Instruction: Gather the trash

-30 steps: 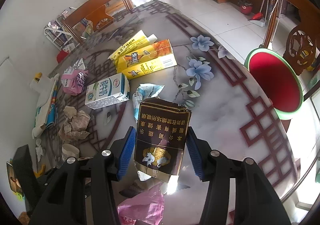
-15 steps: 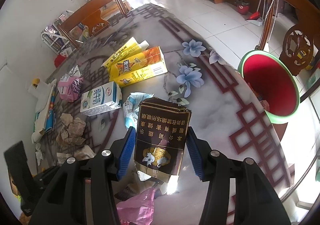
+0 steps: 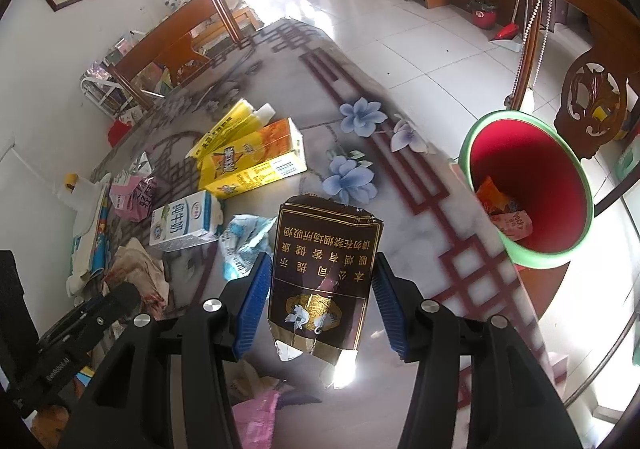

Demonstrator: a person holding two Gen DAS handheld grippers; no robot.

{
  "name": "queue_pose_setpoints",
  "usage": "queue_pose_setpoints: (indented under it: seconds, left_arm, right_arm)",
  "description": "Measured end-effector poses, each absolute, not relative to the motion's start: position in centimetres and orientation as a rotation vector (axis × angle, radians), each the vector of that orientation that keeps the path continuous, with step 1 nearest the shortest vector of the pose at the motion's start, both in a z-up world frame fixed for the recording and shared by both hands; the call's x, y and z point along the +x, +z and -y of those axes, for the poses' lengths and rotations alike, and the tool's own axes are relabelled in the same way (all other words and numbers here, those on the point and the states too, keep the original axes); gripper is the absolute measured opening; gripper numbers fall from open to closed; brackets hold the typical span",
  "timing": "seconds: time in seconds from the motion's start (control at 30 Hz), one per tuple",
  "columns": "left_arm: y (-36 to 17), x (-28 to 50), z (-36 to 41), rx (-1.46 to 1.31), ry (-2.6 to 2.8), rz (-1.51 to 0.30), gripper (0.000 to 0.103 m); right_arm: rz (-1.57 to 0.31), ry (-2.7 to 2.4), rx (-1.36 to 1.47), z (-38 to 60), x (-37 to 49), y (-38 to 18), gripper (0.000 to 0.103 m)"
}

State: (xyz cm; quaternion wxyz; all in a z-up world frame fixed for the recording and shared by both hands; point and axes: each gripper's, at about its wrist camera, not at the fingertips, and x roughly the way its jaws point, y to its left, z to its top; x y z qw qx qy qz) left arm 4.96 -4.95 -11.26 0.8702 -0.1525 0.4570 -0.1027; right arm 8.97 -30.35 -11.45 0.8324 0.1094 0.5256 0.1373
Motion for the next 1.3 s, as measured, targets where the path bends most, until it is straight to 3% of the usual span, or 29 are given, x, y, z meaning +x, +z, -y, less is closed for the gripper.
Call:
queue_pose_setpoints:
  seconds: [0.77,1.3]
  left_arm:
    - [-10.3,10.9,12.9,-0.325,-0.244,-0.949,0.037]
    - [-11.7,18.1,26.9,-0.253,-0.462,-1.031,0.037]
  right_arm:
    - [-1.124,0.263,0.291,38.5,14.4,-12.4,0.050]
    - [-1.092,0.114,0.431,51.0,16.0,-13.0,0.050]
